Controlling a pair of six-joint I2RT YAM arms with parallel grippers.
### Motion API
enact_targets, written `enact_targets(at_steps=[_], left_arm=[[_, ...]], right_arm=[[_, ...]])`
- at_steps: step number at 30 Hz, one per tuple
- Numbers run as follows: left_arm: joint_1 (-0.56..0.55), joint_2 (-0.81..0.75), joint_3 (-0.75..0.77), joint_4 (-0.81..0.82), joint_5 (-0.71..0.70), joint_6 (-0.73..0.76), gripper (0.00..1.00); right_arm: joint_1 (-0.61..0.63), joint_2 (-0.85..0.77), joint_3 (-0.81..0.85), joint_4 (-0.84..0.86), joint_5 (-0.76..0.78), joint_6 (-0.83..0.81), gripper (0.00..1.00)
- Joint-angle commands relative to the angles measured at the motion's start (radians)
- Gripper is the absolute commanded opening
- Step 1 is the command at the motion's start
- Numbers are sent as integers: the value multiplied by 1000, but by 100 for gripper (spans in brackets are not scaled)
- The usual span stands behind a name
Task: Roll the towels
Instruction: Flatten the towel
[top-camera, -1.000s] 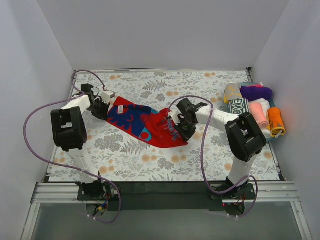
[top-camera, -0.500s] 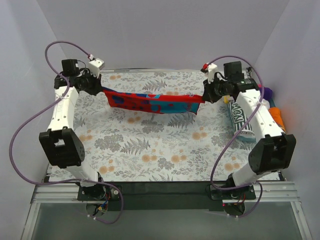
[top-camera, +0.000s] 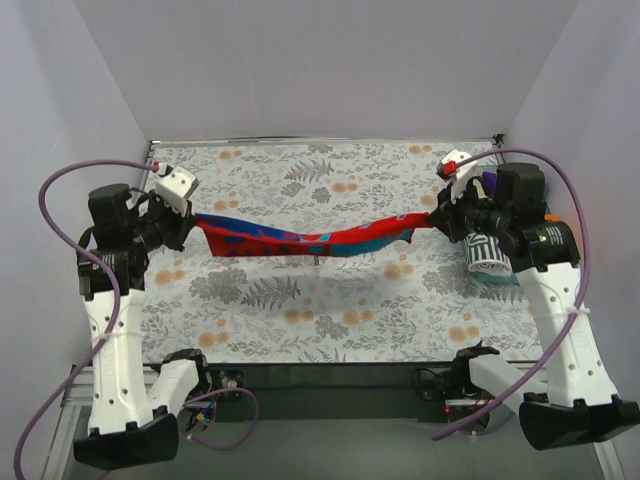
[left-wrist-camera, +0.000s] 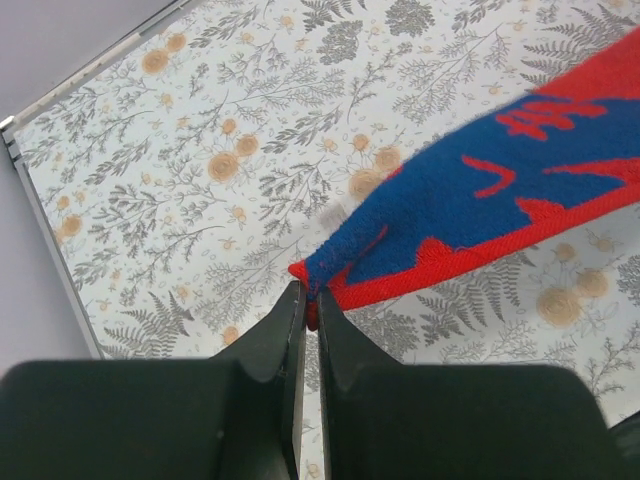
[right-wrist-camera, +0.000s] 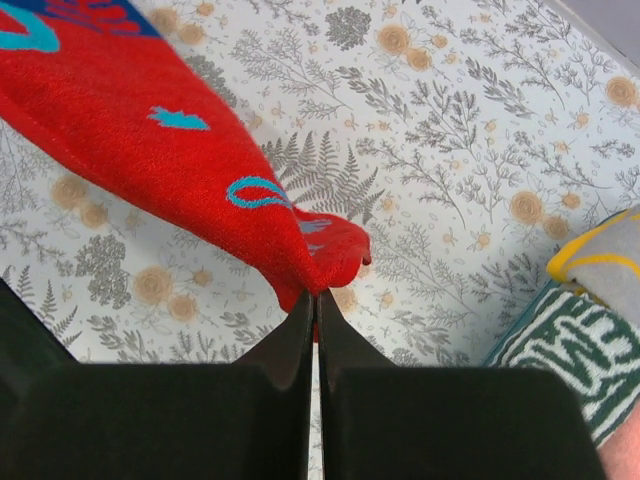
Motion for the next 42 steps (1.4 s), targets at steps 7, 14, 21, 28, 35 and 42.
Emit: enact_targets(at_steps=[7, 14, 21, 28, 35, 42], left_arm=[[6, -18, -64, -23, -100, -131, 0], [6, 337, -84, 206, -111, -223, 0], [3, 868, 243, 268, -45, -251, 37], [6, 859, 316, 235, -30, -173, 58], [2, 682, 68, 218, 59, 1, 43], [-15, 659, -41, 180, 111, 50, 31]], right_arm=[[-4, 0, -76, -25, 16, 45, 1], [-1, 356, 18, 115, 102, 92, 1], [-13, 939, 504, 10, 133, 170, 40], [-32, 893, 516, -37, 103, 119, 81], [-7, 746, 260, -34, 76, 25, 45], [43, 749, 154, -32, 61, 32, 28]])
